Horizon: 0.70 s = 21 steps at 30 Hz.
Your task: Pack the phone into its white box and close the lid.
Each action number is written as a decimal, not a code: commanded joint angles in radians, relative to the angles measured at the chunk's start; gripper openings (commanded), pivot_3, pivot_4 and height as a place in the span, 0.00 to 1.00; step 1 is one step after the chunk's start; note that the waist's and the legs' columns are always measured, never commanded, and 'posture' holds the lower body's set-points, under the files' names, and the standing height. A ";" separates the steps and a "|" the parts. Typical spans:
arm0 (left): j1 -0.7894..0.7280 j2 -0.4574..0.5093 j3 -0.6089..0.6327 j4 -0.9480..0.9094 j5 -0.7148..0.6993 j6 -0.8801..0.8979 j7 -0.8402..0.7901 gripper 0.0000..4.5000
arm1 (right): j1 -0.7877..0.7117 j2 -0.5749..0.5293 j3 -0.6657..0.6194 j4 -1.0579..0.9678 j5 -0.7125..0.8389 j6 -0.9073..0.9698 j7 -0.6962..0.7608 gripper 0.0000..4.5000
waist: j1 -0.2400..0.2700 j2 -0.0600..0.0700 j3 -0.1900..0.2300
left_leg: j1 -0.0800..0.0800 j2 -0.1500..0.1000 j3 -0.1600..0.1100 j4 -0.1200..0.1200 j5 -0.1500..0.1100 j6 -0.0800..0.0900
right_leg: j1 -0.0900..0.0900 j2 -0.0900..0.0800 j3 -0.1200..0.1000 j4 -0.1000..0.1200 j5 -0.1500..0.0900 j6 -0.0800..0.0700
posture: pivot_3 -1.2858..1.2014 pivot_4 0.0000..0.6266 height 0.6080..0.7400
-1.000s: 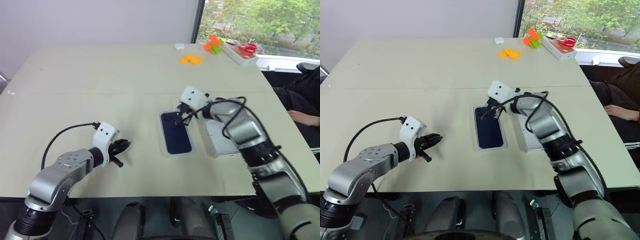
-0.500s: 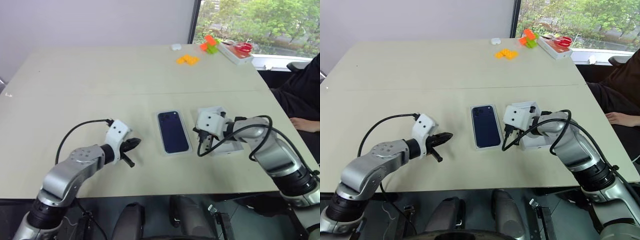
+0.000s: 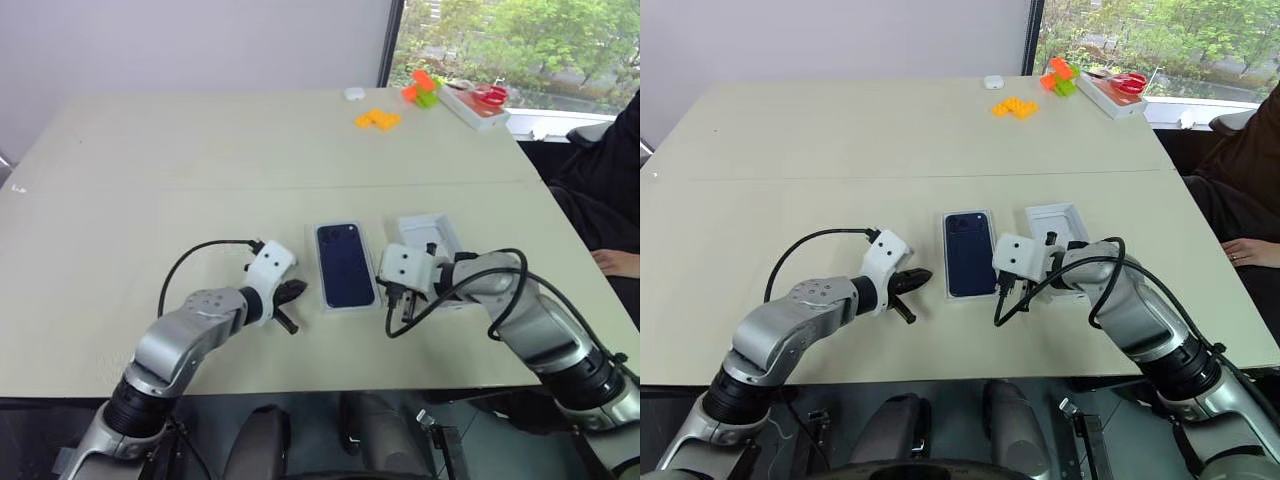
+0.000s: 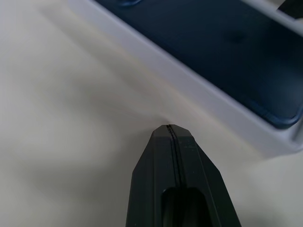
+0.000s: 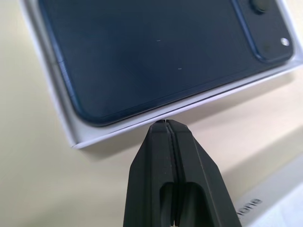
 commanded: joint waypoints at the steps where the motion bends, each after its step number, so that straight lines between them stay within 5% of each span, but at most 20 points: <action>1: -0.042 -0.023 -0.037 0.008 0.024 -0.005 -0.012 0.00 | 0.004 0.009 -0.004 -0.058 0.010 0.013 -0.004 0.00 | 0.001 0.000 0.000 | 0.000 0.000 0.000 0.000 0.000 0.000 | 0.000 0.000 0.000 0.000 -0.001 -0.001 | 0.52 0.24 1.00; 21: -0.112 -0.120 -0.094 0.028 -0.040 0.123 -0.133 0.00 | 0.057 -0.024 -0.020 -0.153 0.042 0.069 0.014 0.00 | 0.006 -0.001 -0.001 | 0.000 -0.002 -0.001 0.001 0.000 0.000 | 0.001 -0.002 0.000 0.000 0.000 0.000 | 0.52 0.24 1.00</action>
